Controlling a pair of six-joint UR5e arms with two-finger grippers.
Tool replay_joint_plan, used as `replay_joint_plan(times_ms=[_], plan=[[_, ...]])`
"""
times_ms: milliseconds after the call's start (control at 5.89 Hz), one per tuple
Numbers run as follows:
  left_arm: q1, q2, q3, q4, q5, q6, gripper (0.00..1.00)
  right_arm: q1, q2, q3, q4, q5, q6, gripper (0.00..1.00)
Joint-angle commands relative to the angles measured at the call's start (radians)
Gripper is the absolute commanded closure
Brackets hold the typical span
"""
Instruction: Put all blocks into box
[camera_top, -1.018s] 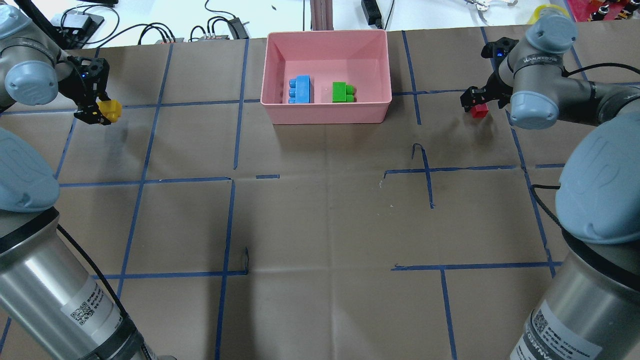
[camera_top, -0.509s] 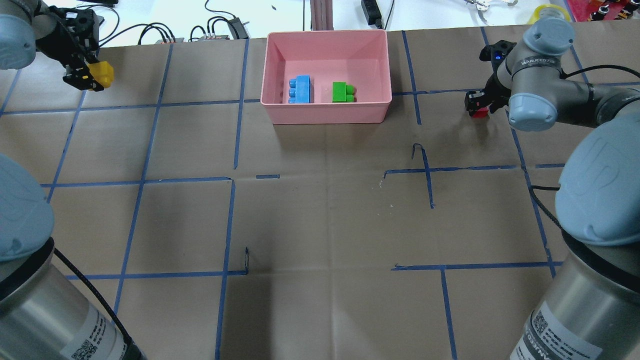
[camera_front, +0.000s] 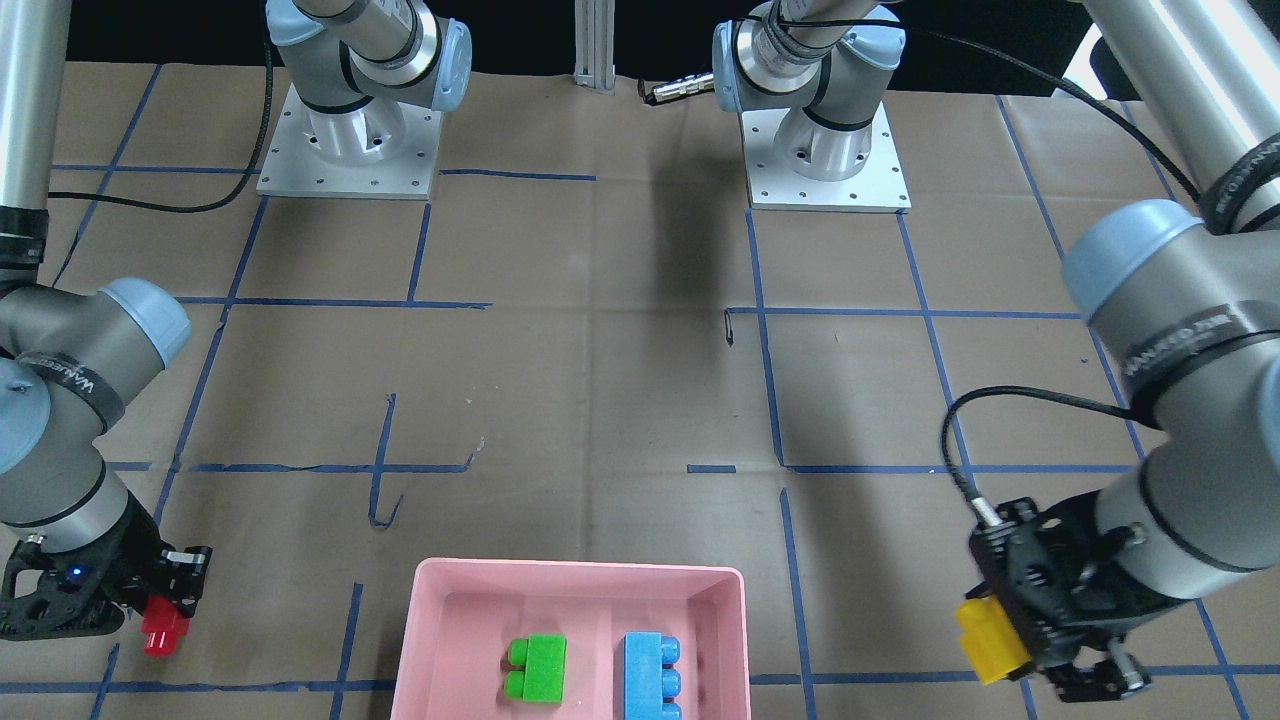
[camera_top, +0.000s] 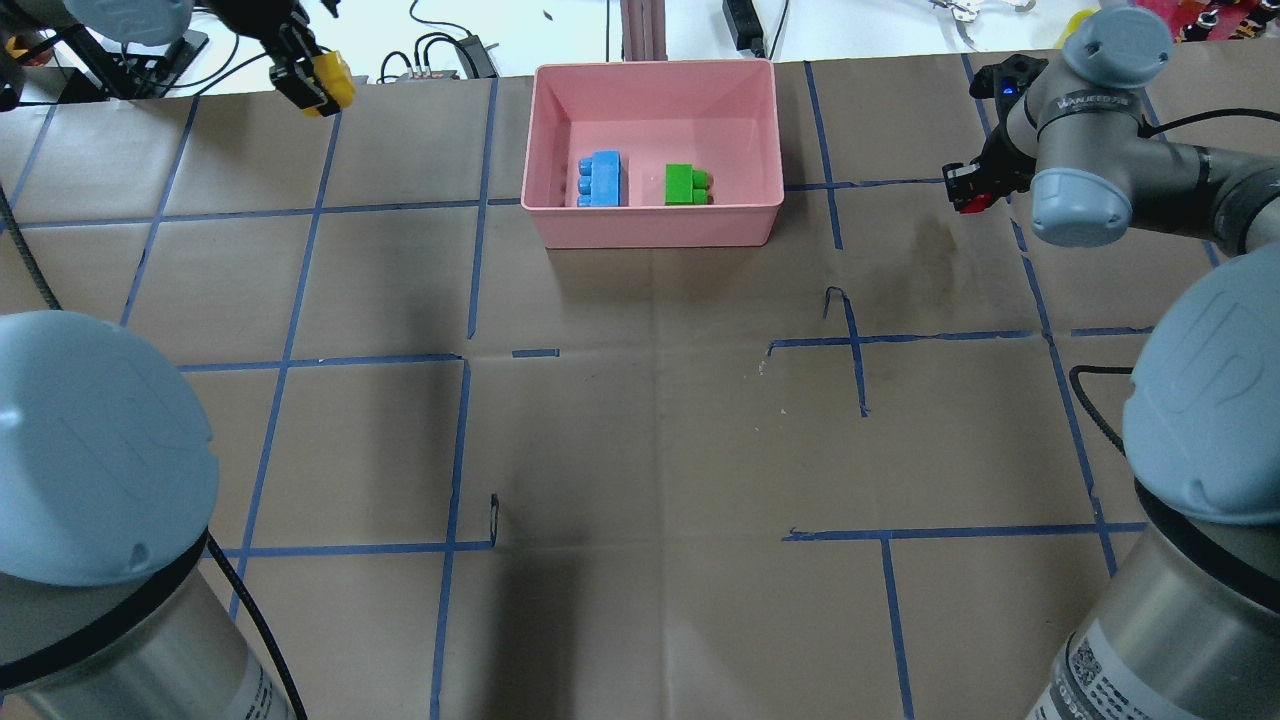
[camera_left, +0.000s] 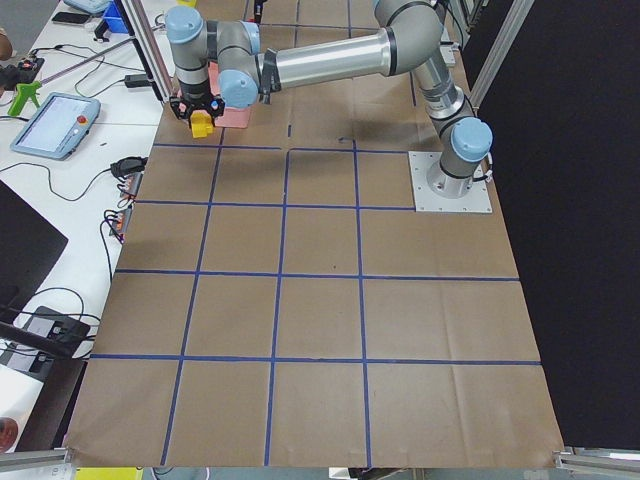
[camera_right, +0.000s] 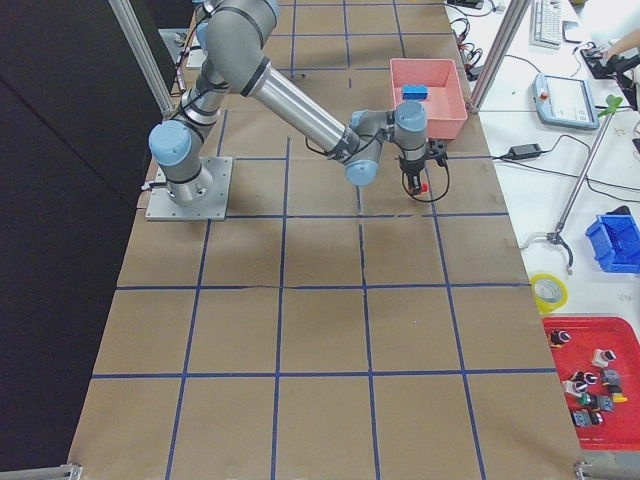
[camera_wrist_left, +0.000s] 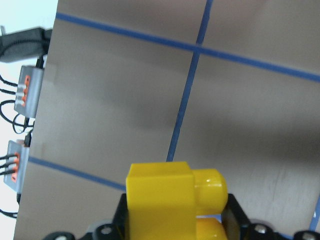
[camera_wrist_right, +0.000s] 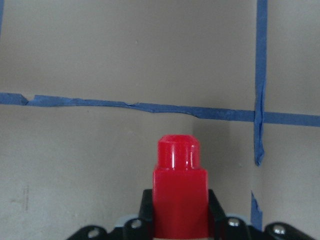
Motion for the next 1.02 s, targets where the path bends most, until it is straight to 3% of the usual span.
replay_joint_plan(times_ms=[0, 339, 679, 848], plan=[[-0.139, -0.065, 0.099, -0.003, -0.076, -0.145, 1.0, 0.0, -0.109, -0.008, 0.106, -0.001, -0.001, 0.94], [-0.238, -0.196, 0.2, 0.017, -0.097, -0.207, 1.0, 0.005, -0.269, -0.023, 0.28, 0.001, 0.012, 0.94], [-0.247, -0.278, 0.184, 0.109, -0.089, -0.194, 1.0, 0.052, -0.312, -0.025, 0.349, -0.002, 0.043, 0.94], [-0.249, -0.275, 0.172, 0.11, -0.08, -0.201, 0.9, 0.089, -0.317, -0.037, 0.36, -0.001, 0.09, 0.94]])
